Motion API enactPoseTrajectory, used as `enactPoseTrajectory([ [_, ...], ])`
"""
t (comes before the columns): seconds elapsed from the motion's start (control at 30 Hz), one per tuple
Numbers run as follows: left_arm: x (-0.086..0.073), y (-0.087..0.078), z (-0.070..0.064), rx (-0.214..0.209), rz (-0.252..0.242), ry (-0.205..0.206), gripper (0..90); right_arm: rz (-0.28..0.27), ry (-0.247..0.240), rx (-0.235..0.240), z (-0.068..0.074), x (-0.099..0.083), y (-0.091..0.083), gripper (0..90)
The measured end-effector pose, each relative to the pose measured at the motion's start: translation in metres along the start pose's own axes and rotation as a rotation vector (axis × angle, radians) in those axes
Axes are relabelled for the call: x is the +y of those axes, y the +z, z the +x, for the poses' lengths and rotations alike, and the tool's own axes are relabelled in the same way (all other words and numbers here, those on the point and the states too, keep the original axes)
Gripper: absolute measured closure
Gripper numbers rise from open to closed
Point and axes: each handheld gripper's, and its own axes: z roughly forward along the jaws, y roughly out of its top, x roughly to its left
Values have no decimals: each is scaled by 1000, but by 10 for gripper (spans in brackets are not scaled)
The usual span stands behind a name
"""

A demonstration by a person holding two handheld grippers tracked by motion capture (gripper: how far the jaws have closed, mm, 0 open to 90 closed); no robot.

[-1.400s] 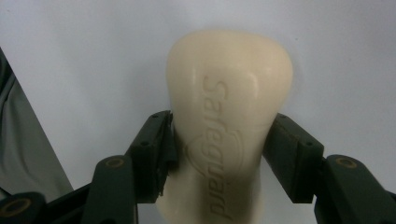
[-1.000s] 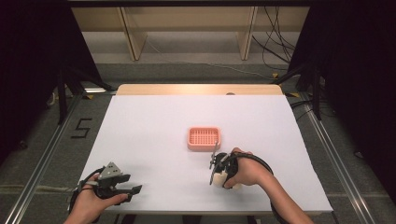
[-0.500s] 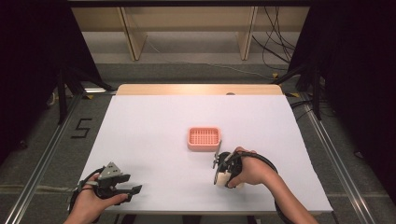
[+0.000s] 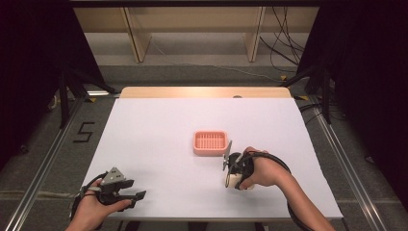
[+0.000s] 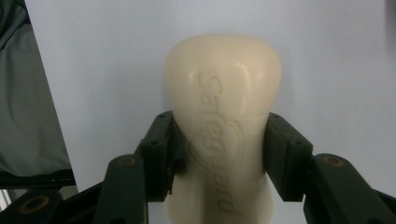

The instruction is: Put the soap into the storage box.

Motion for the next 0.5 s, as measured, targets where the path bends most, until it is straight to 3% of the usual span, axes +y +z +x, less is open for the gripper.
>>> enactPoseTrajectory([
  [0.1, 0, 1, 0, -3, -2, -14, 345, -4, 8, -3, -2, 0, -4, 504],
  [0.23, 0, 1, 0, -3, -2, -15, 345, -22, -21, -10, -7, -1, -7, 504],
  [0.3, 0, 2, -1, 9, -9, -25, 345, -13, 4, -4, -6, -1, -9, 504],
  [0.37, 0, 2, -1, 8, -9, -24, 345, -7, 15, -9, -6, -1, -11, 504],
  [0.4, 0, 1, -1, 11, -10, -20, 345, -17, -16, -5, -9, -1, -11, 504],
  [0.47, 0, -1, 1, 3, 2, 5, 345, 19, 22, -16, -8, -1, -14, 504],
  [0.5, 0, -1, 0, 5, -5, -3, 346, 16, 13, -18, -9, -1, -14, 504],
])
